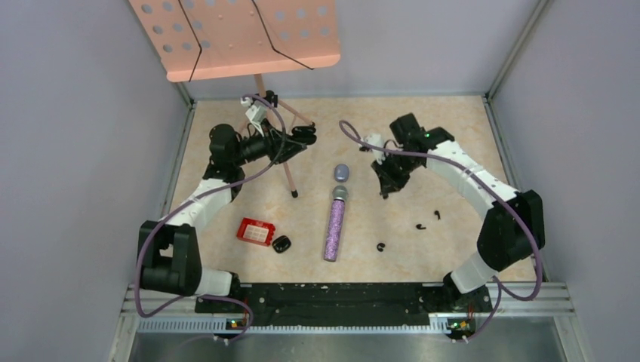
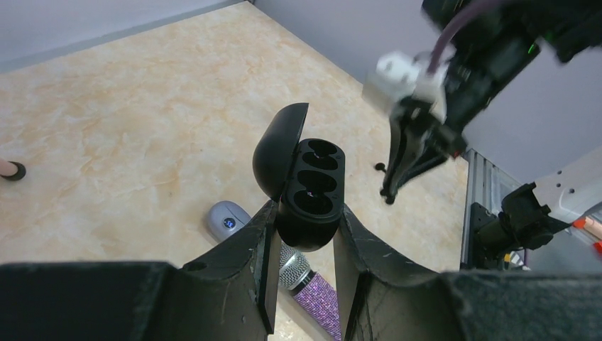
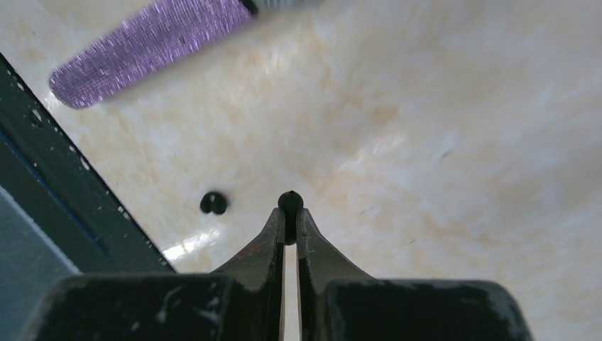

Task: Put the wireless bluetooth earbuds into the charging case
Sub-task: Place the earbud in the charging case.

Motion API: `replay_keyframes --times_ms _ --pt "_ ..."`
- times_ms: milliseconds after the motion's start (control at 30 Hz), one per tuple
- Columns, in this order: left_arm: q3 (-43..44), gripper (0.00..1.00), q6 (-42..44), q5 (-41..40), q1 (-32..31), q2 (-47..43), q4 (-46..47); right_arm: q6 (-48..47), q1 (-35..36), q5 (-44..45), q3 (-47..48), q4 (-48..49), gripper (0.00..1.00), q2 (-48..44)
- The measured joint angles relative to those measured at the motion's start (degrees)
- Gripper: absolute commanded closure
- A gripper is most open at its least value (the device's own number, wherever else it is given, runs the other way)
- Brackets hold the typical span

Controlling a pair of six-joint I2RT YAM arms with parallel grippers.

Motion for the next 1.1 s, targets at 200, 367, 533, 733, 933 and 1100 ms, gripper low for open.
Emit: replay_keyframes --times_ms 200,367,533,733,933,1100 --pt "0.0 1.0 4.1 5.3 -2.9 1.7 0.6 -14.3 2.7 -3.7 26.4 -7.4 1.0 1.0" --pt "0.2 1.0 8.5 8.6 -6.8 2.1 0.6 -19.1 8.0 -5.9 48.1 -13.3 1.0 5.9" --pt "0.7 1.0 11.5 10.5 -9.4 2.3 0.6 -19.0 12.3 -6.5 57.6 -16.7 1.0 10.9" --pt "1.5 1.0 12.7 11.7 -10.9 3.0 0.6 -18.4 16.3 -6.5 57.7 -18.6 1.0 13.5" --pt "2.4 1.0 13.5 12.4 -11.5 3.0 0.7 -17.9 17.5 -6.4 57.7 -18.3 1.0 13.7" --pt "2.9 1.0 14.0 12.9 -12.1 3.0 0.7 -17.9 18.3 -5.5 57.5 -17.6 1.0 13.7"
